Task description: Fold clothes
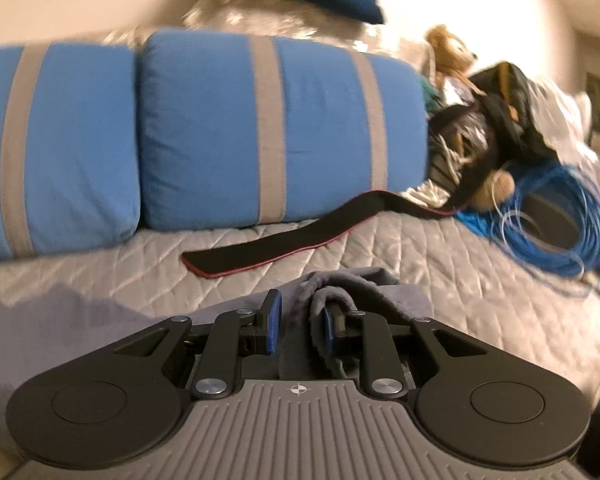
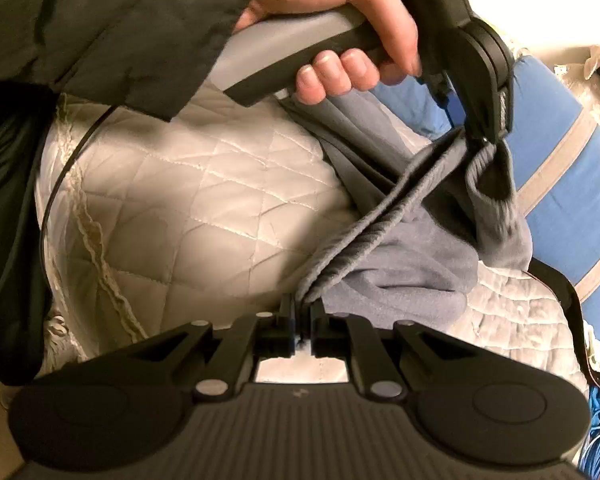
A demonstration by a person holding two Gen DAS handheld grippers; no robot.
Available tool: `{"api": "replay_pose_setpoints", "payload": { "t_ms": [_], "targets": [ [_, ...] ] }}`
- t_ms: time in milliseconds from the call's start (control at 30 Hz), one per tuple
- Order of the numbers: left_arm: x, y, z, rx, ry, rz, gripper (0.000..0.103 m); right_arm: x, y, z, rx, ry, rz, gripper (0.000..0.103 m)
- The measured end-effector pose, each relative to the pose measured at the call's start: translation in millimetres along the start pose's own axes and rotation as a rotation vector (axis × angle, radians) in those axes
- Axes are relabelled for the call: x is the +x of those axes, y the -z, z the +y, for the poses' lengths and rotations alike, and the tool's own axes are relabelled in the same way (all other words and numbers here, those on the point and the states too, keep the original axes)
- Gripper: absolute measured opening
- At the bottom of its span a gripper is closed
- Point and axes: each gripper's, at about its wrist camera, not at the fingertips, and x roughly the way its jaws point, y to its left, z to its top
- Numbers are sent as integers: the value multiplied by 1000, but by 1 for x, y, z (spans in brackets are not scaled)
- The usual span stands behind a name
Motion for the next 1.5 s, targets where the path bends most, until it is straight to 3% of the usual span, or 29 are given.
{"api": "replay_pose_setpoints", "payload": {
  "t_ms": [233,467,600,900,1033,1200,1500],
  "targets": [
    [4,-3,34,-185,46,30,20,-3,2,0,1,0,-1,7],
    [6,-6,63,-357,98,-2,20,-3,3,1,-6,2,3,7],
    [9,-7,76,-408,91,-1,19,-1,3,2,-1,0,6,7],
    [17,-2,89,-501,188,34,19,-1,3,0,3,-4,6,7],
    [17,-1,86,-492,196,24,13,-1,3,-2,14,-7,4,7],
    [5,-6,75,-442,129,-26,10,-11,7,-8,59,1,-16,7],
    [-32,-49,21,-275,25,-151,9,-68,20,-71,418,-4,-131,7]
  ]
}}
